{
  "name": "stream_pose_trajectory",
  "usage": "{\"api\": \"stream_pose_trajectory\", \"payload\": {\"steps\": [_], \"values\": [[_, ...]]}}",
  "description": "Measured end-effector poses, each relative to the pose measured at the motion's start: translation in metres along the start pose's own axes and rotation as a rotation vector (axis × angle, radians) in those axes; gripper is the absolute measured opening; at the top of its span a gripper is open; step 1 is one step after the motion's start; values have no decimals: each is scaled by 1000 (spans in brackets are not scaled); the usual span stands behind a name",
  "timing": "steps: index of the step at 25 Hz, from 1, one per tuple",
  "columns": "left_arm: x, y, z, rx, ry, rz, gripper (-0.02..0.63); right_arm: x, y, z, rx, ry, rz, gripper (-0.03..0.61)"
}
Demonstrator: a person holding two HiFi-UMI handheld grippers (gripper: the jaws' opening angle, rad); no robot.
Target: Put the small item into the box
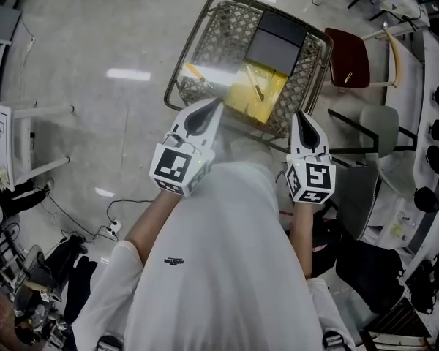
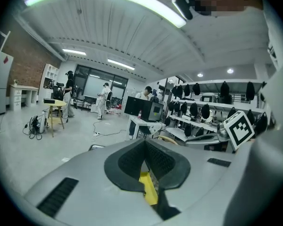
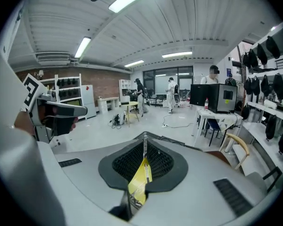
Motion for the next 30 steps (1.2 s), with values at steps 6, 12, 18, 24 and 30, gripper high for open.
{"api": "stream_pose_trajectory", "payload": {"steps": [6, 12, 18, 24, 30], "values": [[4, 8, 12, 27, 1, -8, 2, -7, 22, 27, 133, -12, 47, 15], [11, 16, 19, 48, -12, -22, 2, -16, 32, 42, 198, -24, 48, 15], [16, 18, 18, 58, -31, -32, 2, -22, 30, 44, 210, -32, 47, 15], [16, 17, 20, 64, -28, -29, 2, -26, 30, 42, 208, -22, 63, 15], [18, 11, 24, 56, -17, -23, 2, -27, 28, 45, 206, -12, 60, 15]]}}
Point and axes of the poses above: the fingertips, and each gripper's own axes: z backward along the fingers, x to its right, y out of its top, the point moved 8 cm from there along z, backward along the fingers, and after that the axes turned 4 degrees about x, right-handed, at the moved point
